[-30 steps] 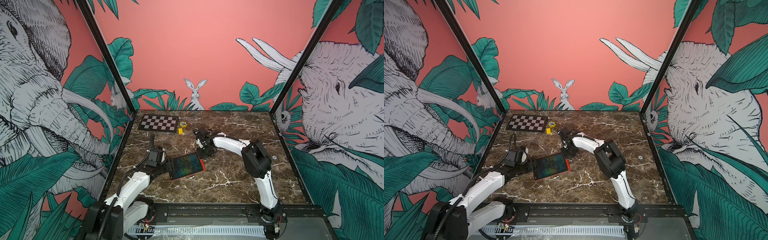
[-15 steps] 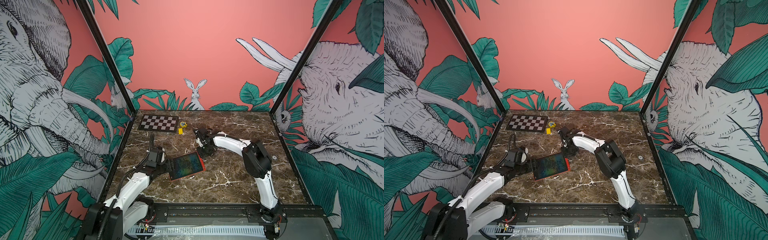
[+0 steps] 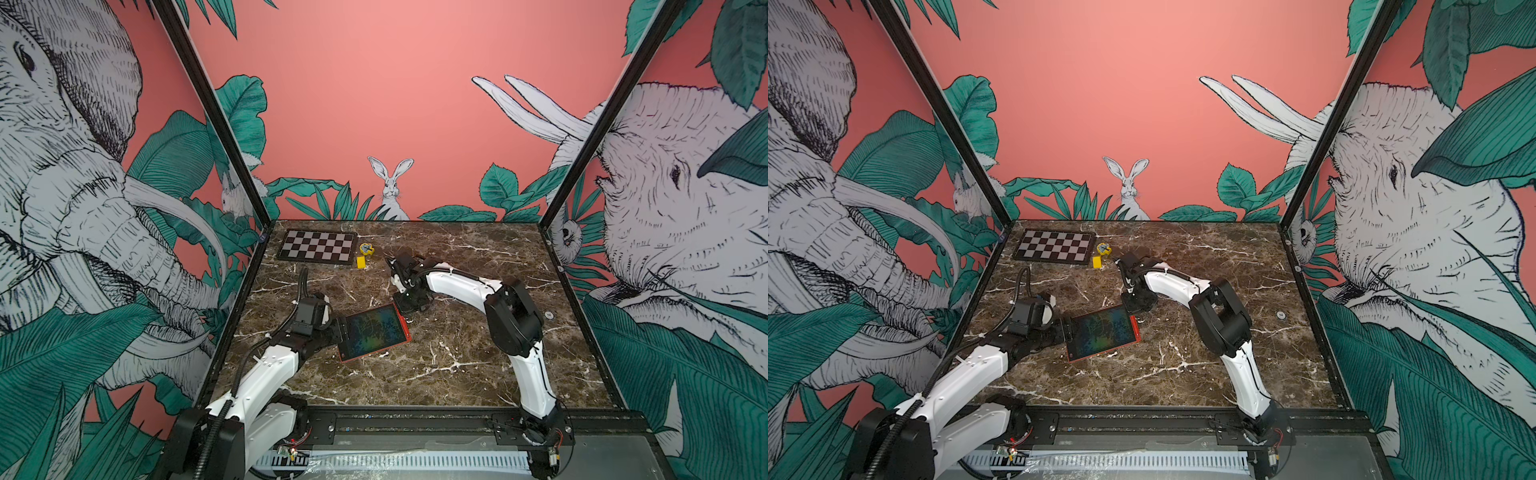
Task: Place the stylus back onto the writing tablet
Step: Place the stylus on the writing tablet.
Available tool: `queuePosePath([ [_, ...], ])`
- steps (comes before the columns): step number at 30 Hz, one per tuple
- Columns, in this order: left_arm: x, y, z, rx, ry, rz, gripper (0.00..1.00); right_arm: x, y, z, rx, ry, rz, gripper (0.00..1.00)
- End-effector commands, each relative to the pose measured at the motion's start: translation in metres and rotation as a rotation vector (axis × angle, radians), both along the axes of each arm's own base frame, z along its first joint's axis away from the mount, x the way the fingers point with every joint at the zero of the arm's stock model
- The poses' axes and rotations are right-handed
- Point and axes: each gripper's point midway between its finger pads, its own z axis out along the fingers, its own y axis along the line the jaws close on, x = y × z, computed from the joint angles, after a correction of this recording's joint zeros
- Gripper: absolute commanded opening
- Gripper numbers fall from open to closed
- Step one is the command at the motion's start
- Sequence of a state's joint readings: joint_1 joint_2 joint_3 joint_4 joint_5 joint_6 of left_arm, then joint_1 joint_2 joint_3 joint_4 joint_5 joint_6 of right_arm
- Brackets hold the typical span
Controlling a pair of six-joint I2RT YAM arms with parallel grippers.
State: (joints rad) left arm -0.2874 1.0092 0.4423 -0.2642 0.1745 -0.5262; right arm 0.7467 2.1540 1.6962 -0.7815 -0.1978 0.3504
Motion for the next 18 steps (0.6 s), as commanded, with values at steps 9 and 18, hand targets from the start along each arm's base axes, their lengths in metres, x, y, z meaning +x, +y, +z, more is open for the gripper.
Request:
queuePosePath([
  [9, -0.004, 0.003, -0.003, 0.016, 0.010, 0.004, 0.78, 0.001, 0.001, -0.010, -0.016, 0.023, 0.009, 0.04],
  [18, -0.004, 0.003, -0.003, 0.018, 0.014, 0.004, 0.78, 0.004, 0.004, -0.015, -0.021, 0.029, 0.013, 0.04],
])
